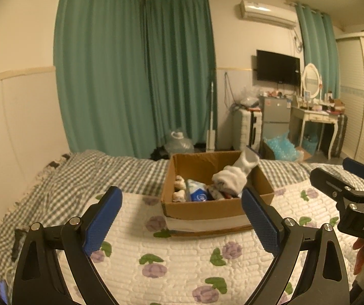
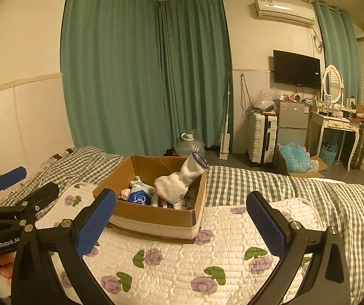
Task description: Organize soft objects
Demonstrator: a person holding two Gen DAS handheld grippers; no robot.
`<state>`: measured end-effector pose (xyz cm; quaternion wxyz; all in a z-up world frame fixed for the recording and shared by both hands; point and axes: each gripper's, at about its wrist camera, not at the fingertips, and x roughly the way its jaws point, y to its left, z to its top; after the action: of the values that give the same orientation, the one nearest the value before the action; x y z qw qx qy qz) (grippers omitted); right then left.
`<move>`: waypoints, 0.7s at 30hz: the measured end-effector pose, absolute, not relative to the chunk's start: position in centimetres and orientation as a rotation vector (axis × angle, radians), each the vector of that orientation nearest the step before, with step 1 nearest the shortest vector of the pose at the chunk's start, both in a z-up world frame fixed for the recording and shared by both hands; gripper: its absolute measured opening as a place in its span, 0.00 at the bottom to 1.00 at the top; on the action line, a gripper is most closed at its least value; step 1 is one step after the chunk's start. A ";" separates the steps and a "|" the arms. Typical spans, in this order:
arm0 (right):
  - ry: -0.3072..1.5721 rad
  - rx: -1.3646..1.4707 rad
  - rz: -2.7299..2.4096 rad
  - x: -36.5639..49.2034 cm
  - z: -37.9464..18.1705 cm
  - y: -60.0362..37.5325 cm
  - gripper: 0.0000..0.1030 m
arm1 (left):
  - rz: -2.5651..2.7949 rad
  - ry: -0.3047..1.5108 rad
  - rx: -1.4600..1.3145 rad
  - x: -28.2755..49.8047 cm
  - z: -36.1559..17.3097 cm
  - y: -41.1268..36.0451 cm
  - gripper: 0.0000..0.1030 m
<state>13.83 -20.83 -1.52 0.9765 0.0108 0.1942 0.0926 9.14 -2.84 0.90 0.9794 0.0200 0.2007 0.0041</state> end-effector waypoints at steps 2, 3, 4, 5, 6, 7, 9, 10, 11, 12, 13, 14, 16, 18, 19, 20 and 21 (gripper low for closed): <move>0.391 0.021 0.186 13.9 -1.5 -20.8 1.00 | 0.011 0.404 0.041 9.1 0.9 -2.8 0.93; 0.391 0.021 0.187 13.9 -1.5 -20.8 1.00 | 0.013 0.404 0.042 9.0 0.9 -2.8 0.93; 0.391 0.022 0.188 13.9 -1.6 -20.8 1.00 | 0.015 0.405 0.043 9.0 0.8 -2.7 0.93; 0.392 0.022 0.188 13.9 -1.5 -20.8 1.00 | 0.017 0.405 0.043 9.0 0.7 -2.6 0.93; 0.392 0.023 0.189 13.9 -1.6 -20.8 1.00 | 0.018 0.407 0.043 9.0 0.6 -2.5 0.93; 0.392 0.020 0.187 13.9 -1.5 -20.8 1.00 | 0.018 0.410 0.041 9.0 0.6 -2.5 0.93; 0.390 0.017 0.183 13.9 -1.5 -20.8 1.00 | 0.016 0.413 0.038 9.0 0.5 -2.5 0.93; 0.390 0.016 0.183 13.9 -1.5 -20.8 1.00 | 0.018 0.413 0.040 8.9 0.6 -2.5 0.93; 0.388 0.018 0.184 13.9 -1.5 -20.9 1.00 | 0.019 0.412 0.044 8.9 0.5 -2.5 0.93; 0.386 0.020 0.185 13.9 -1.4 -20.9 1.00 | 0.018 0.411 0.049 8.8 0.5 -2.6 0.93; 0.385 0.022 0.186 13.8 -1.4 -21.0 1.00 | 0.018 0.410 0.054 8.7 0.5 -2.6 0.93; 0.384 0.023 0.187 13.8 -1.4 -21.0 1.00 | 0.020 0.409 0.057 8.7 0.5 -2.6 0.93; 0.383 0.023 0.186 13.7 -1.3 -21.0 1.00 | 0.021 0.411 0.056 8.6 0.5 -2.5 0.93; 0.378 0.021 0.182 13.6 -1.3 -21.0 1.00 | 0.016 0.413 0.046 8.6 0.5 -2.4 0.93; 0.376 0.023 0.184 13.6 -1.2 -21.1 1.00 | 0.015 0.417 0.038 8.6 0.5 -2.4 0.93; 0.374 0.024 0.184 13.5 -1.3 -21.1 1.00 | 0.014 0.423 0.031 8.7 0.5 -2.3 0.93; 0.373 0.026 0.185 13.6 -1.2 -21.1 1.00 | 0.012 0.427 0.024 8.7 0.5 -2.2 0.93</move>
<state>13.55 -21.11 -1.23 0.9784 0.0131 0.1850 0.0916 8.75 -2.22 0.54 0.9772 0.0118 0.2118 0.0060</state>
